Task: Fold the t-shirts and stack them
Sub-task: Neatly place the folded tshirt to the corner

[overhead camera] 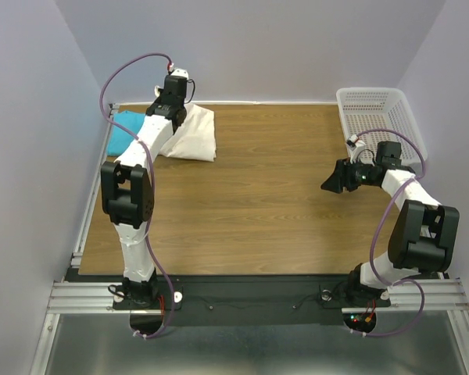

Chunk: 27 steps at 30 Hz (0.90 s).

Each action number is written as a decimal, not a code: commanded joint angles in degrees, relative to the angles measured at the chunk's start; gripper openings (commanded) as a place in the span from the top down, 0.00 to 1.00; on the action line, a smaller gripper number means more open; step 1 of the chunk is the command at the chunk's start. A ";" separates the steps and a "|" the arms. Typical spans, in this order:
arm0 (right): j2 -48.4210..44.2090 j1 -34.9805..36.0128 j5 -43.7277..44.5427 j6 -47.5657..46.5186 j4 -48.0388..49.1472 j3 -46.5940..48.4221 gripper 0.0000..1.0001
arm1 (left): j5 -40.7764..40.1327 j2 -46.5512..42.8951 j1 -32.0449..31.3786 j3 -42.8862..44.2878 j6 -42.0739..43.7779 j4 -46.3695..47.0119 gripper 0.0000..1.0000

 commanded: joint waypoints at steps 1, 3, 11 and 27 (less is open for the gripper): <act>-0.08 0.05 -1.29 0.28 0.73 0.82 0.34 | -2.85 -5.86 -0.28 4.82 1.27 2.98 1.00; 0.01 0.05 -1.20 0.36 0.81 0.83 0.34 | -3.81 -6.04 -0.28 5.08 1.88 2.98 1.00; -0.17 0.05 -0.85 0.36 0.73 0.91 0.34 | -8.21 -5.87 -0.28 5.70 4.78 3.07 1.00; 0.10 0.05 -0.76 0.36 0.73 1.09 0.34 | -10.49 -6.13 -0.28 9.57 7.60 3.33 1.00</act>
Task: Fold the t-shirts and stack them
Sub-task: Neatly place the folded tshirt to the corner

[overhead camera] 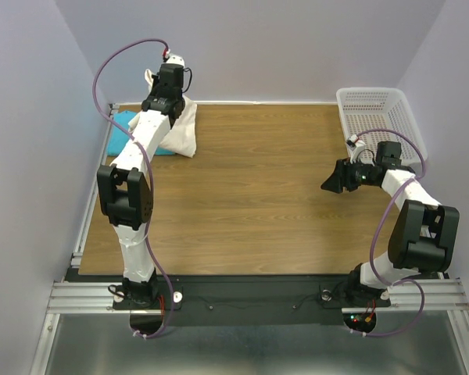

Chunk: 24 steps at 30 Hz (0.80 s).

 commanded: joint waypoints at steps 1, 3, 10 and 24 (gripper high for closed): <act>0.10 0.05 -0.87 0.45 0.75 1.09 0.34 | -3.13 -5.23 -0.10 4.26 1.74 3.90 1.00; 0.18 0.05 -0.87 0.45 0.75 1.26 0.34 | -3.39 -5.15 -0.10 4.34 2.01 4.08 1.00; 0.10 0.05 -0.79 0.45 0.75 1.18 0.34 | -4.18 -4.35 0.42 5.57 2.54 3.81 1.00; 0.18 0.05 -0.87 0.54 0.75 1.27 0.34 | -4.01 -5.59 1.83 5.22 2.80 4.25 1.00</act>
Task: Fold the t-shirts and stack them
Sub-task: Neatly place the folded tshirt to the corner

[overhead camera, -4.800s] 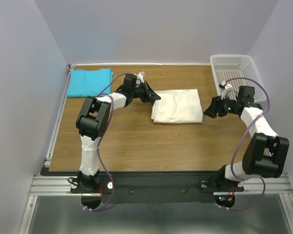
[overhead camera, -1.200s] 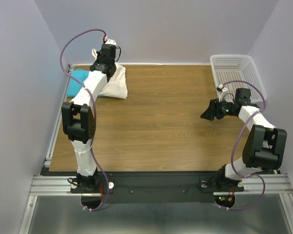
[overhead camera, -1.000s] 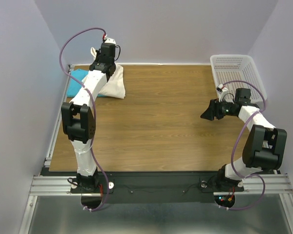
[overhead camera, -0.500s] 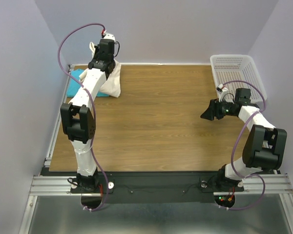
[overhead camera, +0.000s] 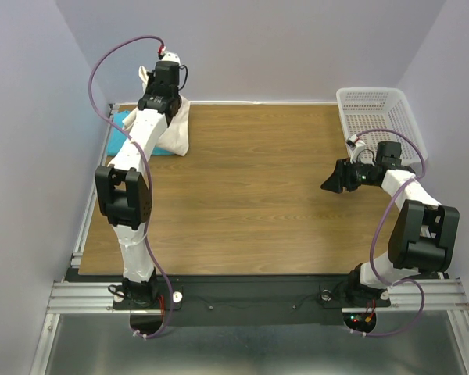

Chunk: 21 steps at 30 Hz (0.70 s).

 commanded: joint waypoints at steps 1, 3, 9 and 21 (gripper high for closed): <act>0.18 0.05 -0.87 0.52 0.75 1.27 0.34 | -2.41 -5.48 0.78 3.58 0.57 4.03 1.00; 0.27 0.05 -0.96 0.52 0.75 1.27 0.34 | -2.50 -5.48 1.22 3.67 0.66 4.38 1.00; 0.36 0.05 -1.05 0.43 0.66 1.27 0.34 | -1.19 -2.58 3.33 4.99 -0.31 5.18 1.00; 0.27 0.05 -1.49 0.52 0.66 1.27 0.34 | 0.13 4.45 7.81 5.78 -1.10 8.69 1.00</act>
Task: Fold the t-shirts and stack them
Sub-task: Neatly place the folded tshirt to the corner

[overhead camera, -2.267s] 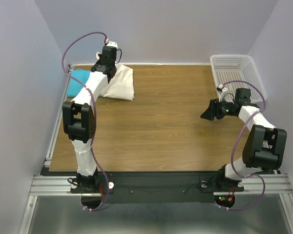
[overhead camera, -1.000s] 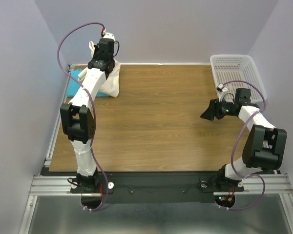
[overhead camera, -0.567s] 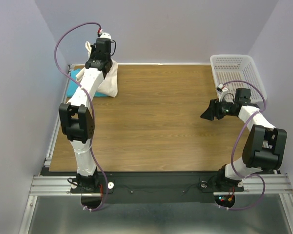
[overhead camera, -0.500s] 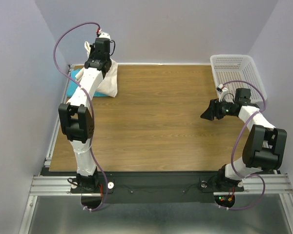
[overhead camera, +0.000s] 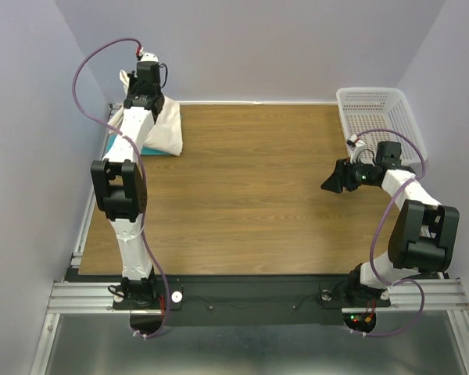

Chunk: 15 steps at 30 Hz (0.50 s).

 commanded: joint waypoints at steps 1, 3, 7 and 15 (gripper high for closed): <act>0.25 0.05 -1.38 0.50 0.66 1.27 0.34 | -0.20 1.63 1.19 5.01 -0.47 5.48 1.00; 0.25 0.05 -1.38 0.50 0.66 1.27 0.34 | 0.07 4.44 1.45 5.98 -0.47 5.66 1.00; 0.34 0.05 -1.47 0.50 0.66 1.26 0.34 | 0.42 7.61 1.98 7.04 -0.55 6.27 1.00; 0.69 0.05 -1.99 0.50 0.57 1.18 0.34 | 1.39 12.36 3.92 8.80 -1.78 6.89 1.00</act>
